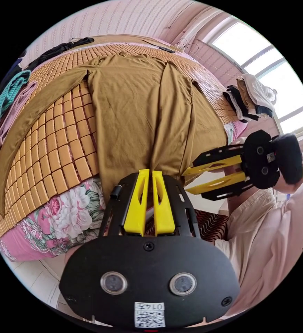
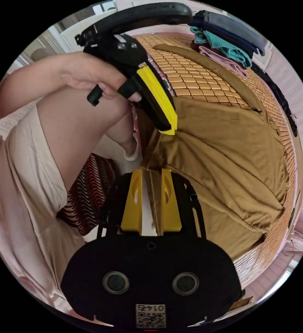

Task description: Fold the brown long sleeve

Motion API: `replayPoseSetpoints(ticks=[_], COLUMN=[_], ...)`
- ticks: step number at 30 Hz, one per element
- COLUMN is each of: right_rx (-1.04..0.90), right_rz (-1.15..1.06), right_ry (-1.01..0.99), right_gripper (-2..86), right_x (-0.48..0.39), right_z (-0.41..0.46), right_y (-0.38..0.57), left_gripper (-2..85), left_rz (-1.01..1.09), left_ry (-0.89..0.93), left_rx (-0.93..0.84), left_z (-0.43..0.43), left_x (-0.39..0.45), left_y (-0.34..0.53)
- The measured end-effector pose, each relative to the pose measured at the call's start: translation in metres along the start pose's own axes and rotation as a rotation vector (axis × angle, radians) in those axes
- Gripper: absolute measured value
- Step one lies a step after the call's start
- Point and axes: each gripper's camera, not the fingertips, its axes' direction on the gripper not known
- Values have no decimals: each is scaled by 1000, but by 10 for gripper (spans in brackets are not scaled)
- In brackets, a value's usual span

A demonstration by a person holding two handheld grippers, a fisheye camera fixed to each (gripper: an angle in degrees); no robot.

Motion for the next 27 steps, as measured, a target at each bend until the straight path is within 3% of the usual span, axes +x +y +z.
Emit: replayPoseSetpoints(ticks=[3,15,22,27], right_rx=[-13,-47,49,114], right_rz=[-3,4,151,202], right_ry=[81,-38,-338,-362], right_gripper=[5,21,93,88], right_x=[-15,-28,6,22], right_z=[17,49,48,38], right_y=[-1,9,20,20], left_gripper=[-6,-6,-9,-3], left_rz=[15,56,39,-53], left_ry=[-21,-10,2,21], left_rx=[1,-34,-19,112], left_z=[0,0,-5,-43], left_x=[2,5,2,-20], left_y=[2,14,27,50])
